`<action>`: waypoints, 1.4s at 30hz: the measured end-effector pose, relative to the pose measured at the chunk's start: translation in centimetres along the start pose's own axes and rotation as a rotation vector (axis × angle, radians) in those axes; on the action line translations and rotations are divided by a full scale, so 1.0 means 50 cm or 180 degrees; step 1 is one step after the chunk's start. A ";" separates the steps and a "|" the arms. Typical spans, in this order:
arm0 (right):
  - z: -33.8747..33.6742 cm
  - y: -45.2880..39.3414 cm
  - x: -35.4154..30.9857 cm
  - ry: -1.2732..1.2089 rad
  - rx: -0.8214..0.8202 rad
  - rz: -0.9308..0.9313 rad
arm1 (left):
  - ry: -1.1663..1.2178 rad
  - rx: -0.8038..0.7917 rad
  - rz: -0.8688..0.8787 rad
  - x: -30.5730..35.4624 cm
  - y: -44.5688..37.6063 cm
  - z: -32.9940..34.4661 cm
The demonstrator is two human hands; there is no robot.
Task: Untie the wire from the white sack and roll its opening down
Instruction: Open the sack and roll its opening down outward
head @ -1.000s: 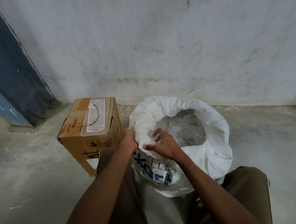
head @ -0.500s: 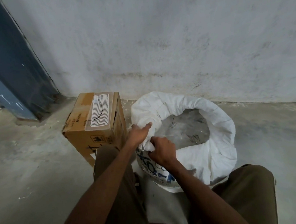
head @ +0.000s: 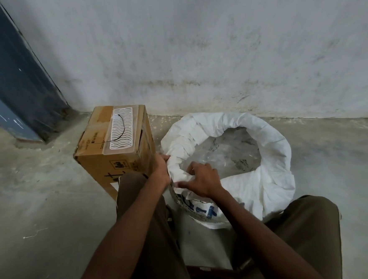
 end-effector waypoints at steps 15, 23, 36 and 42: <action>0.058 -0.016 -0.028 0.0392 0.0551 -0.0485 | -0.3891 0.0031 0.1573 -0.014 -0.053 0.011; 0.045 -0.017 -0.009 -0.0288 0.0348 -0.0634 | -0.2187 -0.0327 0.0869 0.026 -0.125 0.019; -0.055 -0.132 0.010 0.1242 0.1193 -0.0989 | -0.1938 -0.0861 -0.0266 0.068 -0.074 -0.008; -0.075 -0.237 -0.026 0.2637 0.0406 -0.1957 | -0.3433 -0.0905 0.0171 0.091 -0.082 -0.023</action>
Point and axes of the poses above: each hand's wrist, its own y-axis away from the middle knuckle, its own z-axis out of the palm, x = y × z, the point moved 1 cm from there along -y, towards the middle knuckle, and after that the axes turned 13 degrees about y, right-handed, at the moved point
